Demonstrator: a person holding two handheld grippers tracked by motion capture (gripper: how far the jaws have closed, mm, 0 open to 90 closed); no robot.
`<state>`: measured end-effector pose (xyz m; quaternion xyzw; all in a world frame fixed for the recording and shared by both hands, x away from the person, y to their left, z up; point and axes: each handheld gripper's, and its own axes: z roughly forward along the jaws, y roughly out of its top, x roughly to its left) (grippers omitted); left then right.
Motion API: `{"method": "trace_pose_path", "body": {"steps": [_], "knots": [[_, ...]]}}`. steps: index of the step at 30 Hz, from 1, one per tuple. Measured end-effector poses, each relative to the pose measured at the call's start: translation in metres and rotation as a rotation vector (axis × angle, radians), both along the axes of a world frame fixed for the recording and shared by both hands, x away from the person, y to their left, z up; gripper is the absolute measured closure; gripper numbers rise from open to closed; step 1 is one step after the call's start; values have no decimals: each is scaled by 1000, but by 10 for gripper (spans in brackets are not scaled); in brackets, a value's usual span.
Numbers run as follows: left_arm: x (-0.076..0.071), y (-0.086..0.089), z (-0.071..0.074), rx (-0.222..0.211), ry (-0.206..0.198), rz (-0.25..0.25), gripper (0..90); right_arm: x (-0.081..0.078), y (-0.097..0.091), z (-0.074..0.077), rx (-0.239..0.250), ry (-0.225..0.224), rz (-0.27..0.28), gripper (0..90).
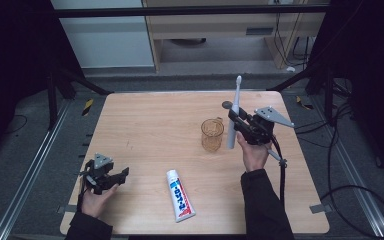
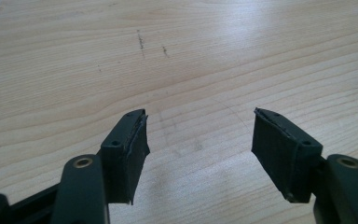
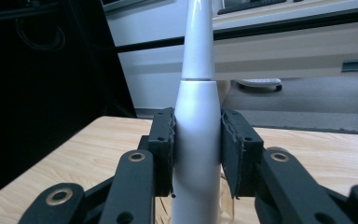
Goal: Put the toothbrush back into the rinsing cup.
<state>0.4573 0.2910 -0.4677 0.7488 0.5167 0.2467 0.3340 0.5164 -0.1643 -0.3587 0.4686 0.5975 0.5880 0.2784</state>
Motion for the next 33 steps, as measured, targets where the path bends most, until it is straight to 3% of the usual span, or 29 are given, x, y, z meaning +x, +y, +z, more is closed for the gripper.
{"method": "trace_pose_path", "body": {"steps": [5,12,20,33], "knots": [[-1,0,1,-2,-5,1,355,9,3,2,-2,-17,-11,674],[0,1,0,-5,-3,3,356,26,10,11,27,-91,-48,674],[0,2,1,-7,-6,5,357,40,16,13,27,-113,-61,673],[0,2,1,-8,-8,6,359,56,25,-3,37,-120,-60,674]]}}
